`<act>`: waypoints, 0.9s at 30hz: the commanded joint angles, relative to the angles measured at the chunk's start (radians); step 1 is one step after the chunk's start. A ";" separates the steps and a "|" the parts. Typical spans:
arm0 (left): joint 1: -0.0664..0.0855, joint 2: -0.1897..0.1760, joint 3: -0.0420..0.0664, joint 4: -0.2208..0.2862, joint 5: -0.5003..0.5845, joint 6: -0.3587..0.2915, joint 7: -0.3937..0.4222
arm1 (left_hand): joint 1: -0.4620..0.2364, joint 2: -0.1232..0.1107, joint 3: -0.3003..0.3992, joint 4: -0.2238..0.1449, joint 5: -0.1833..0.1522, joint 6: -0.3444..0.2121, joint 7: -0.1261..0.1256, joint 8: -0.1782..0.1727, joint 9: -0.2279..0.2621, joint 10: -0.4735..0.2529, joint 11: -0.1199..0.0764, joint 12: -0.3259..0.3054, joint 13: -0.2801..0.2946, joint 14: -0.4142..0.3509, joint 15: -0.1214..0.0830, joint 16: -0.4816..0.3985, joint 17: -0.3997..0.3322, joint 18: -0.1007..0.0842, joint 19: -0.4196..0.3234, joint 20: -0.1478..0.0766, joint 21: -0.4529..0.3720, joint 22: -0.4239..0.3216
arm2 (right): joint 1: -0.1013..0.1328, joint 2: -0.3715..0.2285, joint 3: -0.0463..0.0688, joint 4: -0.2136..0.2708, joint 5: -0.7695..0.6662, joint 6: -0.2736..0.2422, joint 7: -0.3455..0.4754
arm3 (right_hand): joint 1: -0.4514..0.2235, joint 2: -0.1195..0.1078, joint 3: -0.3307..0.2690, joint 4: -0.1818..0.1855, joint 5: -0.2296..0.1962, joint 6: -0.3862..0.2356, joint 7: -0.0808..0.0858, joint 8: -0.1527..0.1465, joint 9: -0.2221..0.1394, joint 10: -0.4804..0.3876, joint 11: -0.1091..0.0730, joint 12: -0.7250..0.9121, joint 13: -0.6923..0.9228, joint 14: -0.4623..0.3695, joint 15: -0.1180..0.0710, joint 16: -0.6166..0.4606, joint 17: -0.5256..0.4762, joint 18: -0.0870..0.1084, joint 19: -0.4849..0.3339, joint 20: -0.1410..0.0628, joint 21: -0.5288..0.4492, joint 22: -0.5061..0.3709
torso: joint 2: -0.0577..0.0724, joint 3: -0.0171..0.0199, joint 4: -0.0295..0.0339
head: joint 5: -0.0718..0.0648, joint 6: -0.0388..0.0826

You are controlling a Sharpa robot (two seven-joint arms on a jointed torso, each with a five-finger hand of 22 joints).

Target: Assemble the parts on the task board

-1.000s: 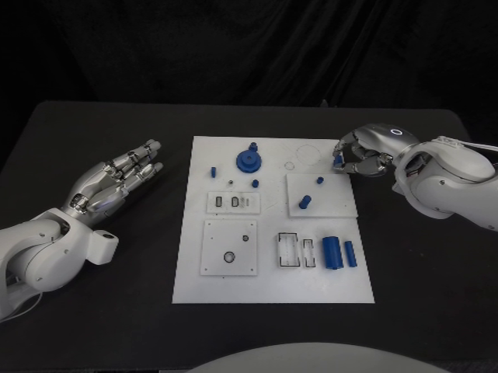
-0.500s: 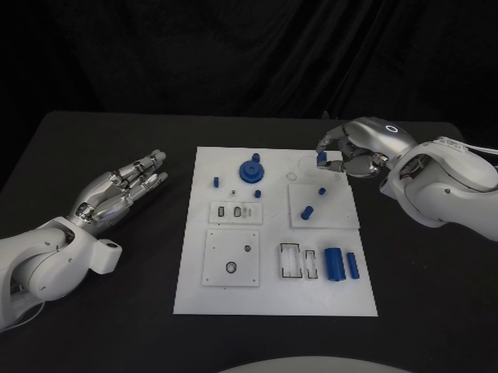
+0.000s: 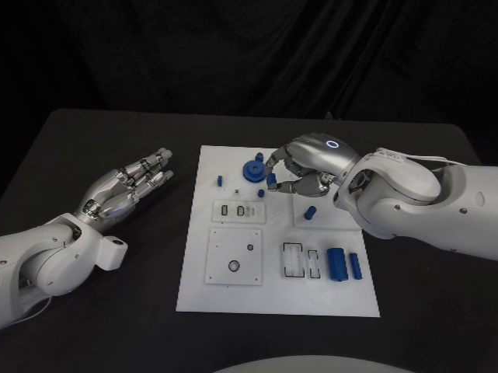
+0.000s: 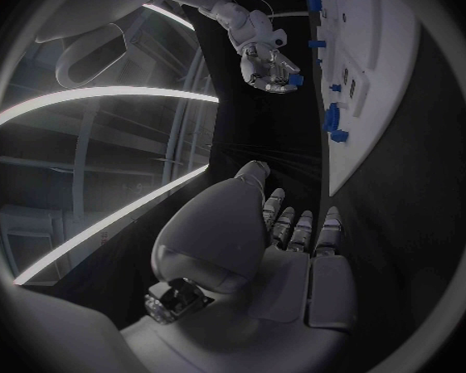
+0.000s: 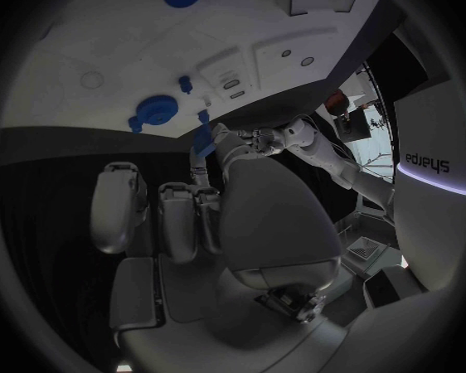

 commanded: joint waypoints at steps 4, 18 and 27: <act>0.000 0.007 0.001 0.000 0.000 0.015 0.118 | 0.005 0.006 0.007 -0.001 0.001 0.001 0.003 0.003 0.001 0.001 0.007 -0.003 -0.001 0.000 0.008 0.001 0.001 0.019 0.001 0.005 0.005 0.002 | -0.036 0.056 0.000 -0.040 -0.058 0.090 -0.019 | 0.003 0.012 0.000 0.003 0.003 0.008 0.001 0.005 0.018 0.106 0.004 0.003 0.263 0.084 0.008 -0.006 0.206 0.010 0.000 0.002 -0.010 0.168 | 0.001 0.0010 -0.0008 | 0.010 -0.015; 0.000 0.014 0.001 -0.008 0.000 0.023 0.115 | 0.006 0.006 0.009 -0.002 0.001 -0.001 0.002 0.003 0.000 0.000 0.006 -0.003 -0.001 0.002 0.015 0.002 0.002 0.019 0.004 0.009 0.007 0.003 | -0.080 0.110 0.000 -0.081 -0.076 0.145 -0.048 | -0.007 0.006 -0.007 0.005 0.007 0.001 0.004 0.002 0.019 0.106 0.005 0.003 0.263 0.082 0.009 -0.012 0.201 0.014 -0.007 0.002 -0.028 0.163 | 0.001 0.0011 -0.0013 | 0.007 -0.033; -0.001 0.016 0.001 -0.010 0.000 0.027 0.115 | 0.006 0.007 0.010 -0.003 0.001 -0.002 0.002 0.003 0.000 0.000 0.006 -0.003 -0.001 0.003 0.017 0.002 0.002 0.019 0.005 0.011 0.007 0.003 | -0.086 0.120 0.000 -0.091 -0.077 0.154 -0.053 | -0.014 0.004 -0.012 0.007 0.010 -0.020 0.011 -0.012 0.015 0.106 0.011 0.003 0.263 0.080 0.013 -0.018 0.196 0.016 -0.012 0.005 -0.042 0.159 | 0.001 0.0011 -0.0014 | 0.007 -0.039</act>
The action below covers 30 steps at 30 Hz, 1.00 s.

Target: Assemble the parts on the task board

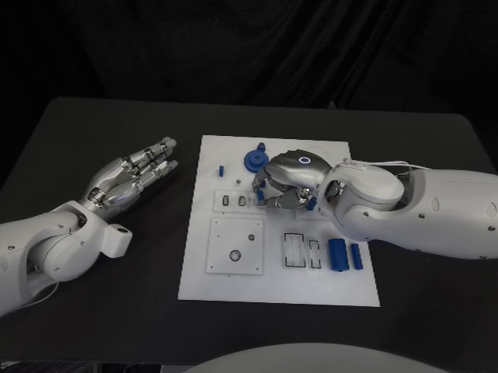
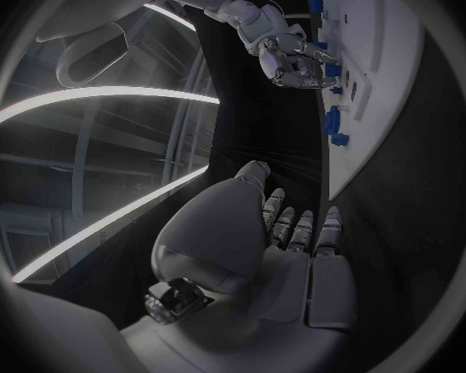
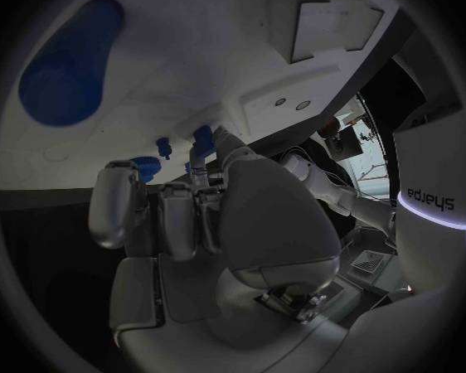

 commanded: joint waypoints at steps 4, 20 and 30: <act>-0.001 0.001 0.001 0.000 0.000 0.015 0.114 | 0.006 0.006 0.008 0.000 0.001 -0.002 0.002 0.003 0.000 0.000 0.006 -0.003 -0.001 0.001 0.009 0.002 0.001 0.019 0.002 0.008 0.004 0.002 | -0.008 0.004 -0.003 -0.009 -0.012 0.037 -0.029 | -0.017 -0.006 -0.009 0.003 0.005 -0.037 0.011 -0.032 -0.013 0.102 0.018 0.003 0.263 0.080 0.014 -0.007 0.195 0.017 -0.010 0.007 -0.012 0.159 | 0.000 -0.0003 0.0003 | 0.000 -0.004; -0.001 0.003 0.001 -0.004 0.000 0.017 0.114 | 0.006 0.005 0.009 -0.002 0.001 -0.006 0.001 0.002 0.000 0.000 0.005 -0.003 -0.001 0.005 0.013 0.004 0.003 0.019 0.005 0.012 0.006 0.003 | -0.008 0.006 -0.003 -0.016 -0.012 0.050 -0.023 | -0.048 -0.026 -0.037 0.011 -0.049 -0.228 0.027 -0.194 -0.107 0.102 0.017 0.003 0.263 0.071 0.017 -0.027 0.178 0.025 -0.024 0.014 -0.058 0.152 | 0.000 -0.0004 0.0000 | -0.001 -0.011; -0.002 0.004 0.001 -0.002 0.007 0.010 0.114 | 0.007 0.002 0.010 -0.005 0.000 -0.015 -0.002 0.000 -0.001 -0.007 0.001 -0.005 -0.003 0.002 0.009 0.002 0.001 0.019 0.004 0.012 0.005 0.002 | -0.009 -0.007 -0.003 -0.009 -0.012 -0.038 0.029 | -0.064 -0.121 -0.050 0.147 -0.128 -0.426 -0.004 -0.233 -0.230 0.102 -0.007 0.003 0.263 0.081 -0.004 0.004 0.204 0.019 -0.008 -0.005 -0.034 0.166 | 0.000 -0.0004 0.0002 | -0.004 -0.008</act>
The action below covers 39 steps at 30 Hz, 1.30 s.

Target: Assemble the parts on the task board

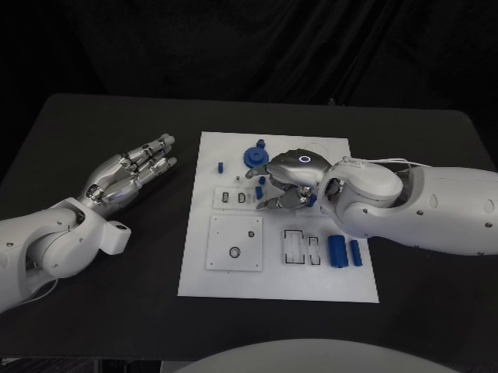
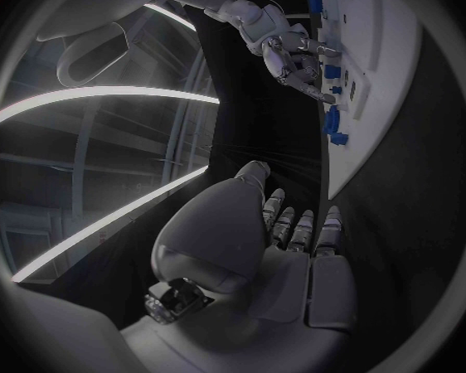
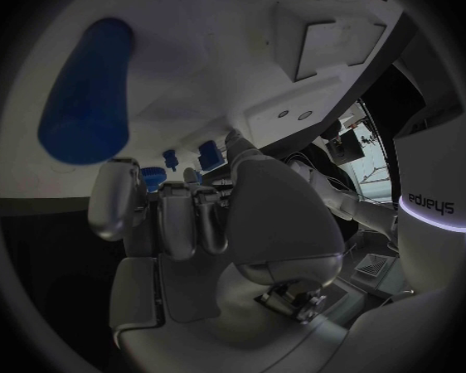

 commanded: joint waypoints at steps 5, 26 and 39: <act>-0.001 0.005 0.001 0.022 0.040 -0.004 0.110 | 0.006 0.000 0.009 -0.005 0.001 -0.014 -0.003 -0.001 -0.002 -0.016 -0.001 -0.006 -0.004 -0.008 -0.003 0.000 -0.001 0.019 -0.002 0.007 0.004 -0.001 | -0.003 -0.028 0.000 0.031 -0.008 -0.151 0.068 | 0.021 -0.040 -0.003 0.057 -0.008 -0.051 -0.012 -0.008 -0.036 0.104 -0.013 0.003 0.263 0.082 -0.012 0.013 0.210 0.000 0.005 -0.010 0.015 0.169 | 0.000 0.0002 -0.0002 | 0.002 0.016; 0.098 0.028 0.001 0.047 0.029 -0.096 0.043 | -0.009 -0.018 0.034 0.093 -0.090 0.102 0.011 0.028 0.011 0.323 0.120 0.286 0.101 0.252 0.022 0.080 0.082 0.020 0.067 0.024 0.041 0.015 | 0.111 -0.177 -0.001 0.055 0.084 -0.387 0.208 | 0.080 0.035 0.024 0.040 -0.005 0.203 -0.025 0.067 0.008 0.104 -0.026 0.003 0.263 0.104 -0.024 0.075 0.263 -0.025 0.056 -0.023 0.143 0.204 | -0.056 0.0200 -0.0076 | 0.064 0.080; 0.136 0.166 0.001 -0.101 -0.140 -0.118 -0.101 | -0.076 0.078 0.008 0.094 -0.319 0.137 -0.002 0.030 0.012 0.492 0.147 0.622 0.242 0.656 0.039 0.457 0.327 0.020 0.517 0.037 0.296 0.116 | 0.074 -0.160 -0.001 -0.084 0.124 -0.384 0.227 | 0.062 0.078 0.019 0.050 -0.003 0.248 -0.021 0.079 0.004 0.104 -0.023 0.003 0.263 0.104 -0.022 0.075 0.263 -0.028 0.061 -0.022 0.158 0.208 | -0.120 0.0435 -0.0293 | 0.130 0.046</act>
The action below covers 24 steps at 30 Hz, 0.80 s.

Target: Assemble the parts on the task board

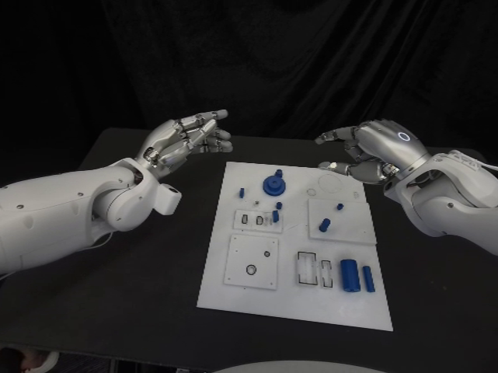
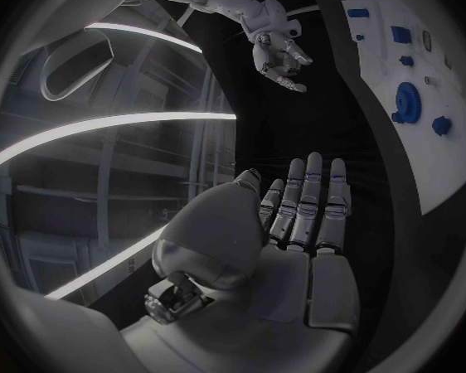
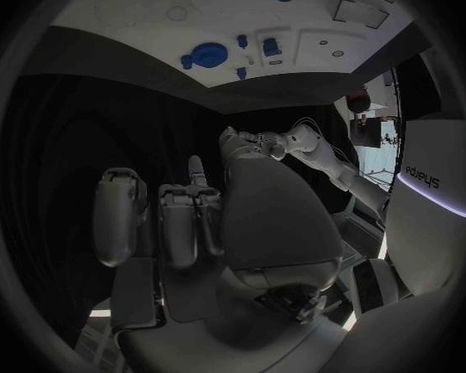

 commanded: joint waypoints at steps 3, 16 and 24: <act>0.003 0.041 0.000 -0.035 -0.268 -0.079 -0.149 | -0.105 0.005 -0.096 -0.005 -0.246 0.005 0.008 -0.003 0.001 0.063 -0.022 0.172 0.107 0.029 -0.015 0.283 0.162 0.016 0.111 -0.026 0.115 0.061 | -0.019 0.004 0.000 -0.039 0.037 -0.017 0.027 | 0.002 0.025 0.000 0.002 0.002 0.041 0.000 0.018 -0.002 0.104 -0.001 0.003 0.263 0.106 -0.001 0.002 0.263 -0.011 0.038 0.003 0.008 0.208 | -0.051 0.0269 -0.0177 | 0.030 -0.033; 0.024 0.091 0.001 0.042 -0.754 -0.075 -0.693 | -0.160 -0.059 -0.189 -0.013 -0.212 0.404 0.081 0.259 0.115 1.015 -0.105 0.945 1.319 0.902 -0.115 1.135 1.251 -0.091 0.694 -0.114 1.109 1.103 | -0.052 -0.013 0.000 -0.056 0.044 -0.009 0.015 | 0.015 0.039 0.002 -0.007 0.017 0.078 0.005 0.024 -0.005 0.104 0.002 0.003 0.263 0.106 0.001 0.002 0.263 -0.012 0.038 0.005 0.010 0.208 | -0.071 0.0686 -0.0499 | 0.057 -0.084; 0.046 0.134 0.001 0.082 -0.814 0.067 -0.956 | -0.346 -0.077 -0.260 -0.005 -0.254 0.408 0.069 0.302 0.200 1.015 -0.119 0.945 1.319 0.902 -0.130 1.135 1.251 -0.112 0.799 -0.126 1.166 1.215 | -0.054 -0.044 0.000 -0.033 0.044 -0.021 -0.003 | 0.017 0.038 0.000 -0.010 0.030 0.079 0.007 0.020 -0.009 0.104 0.004 0.003 0.263 0.106 0.002 0.002 0.263 -0.011 0.038 0.006 0.010 0.208 | -0.067 0.0872 -0.0623 | 0.068 -0.111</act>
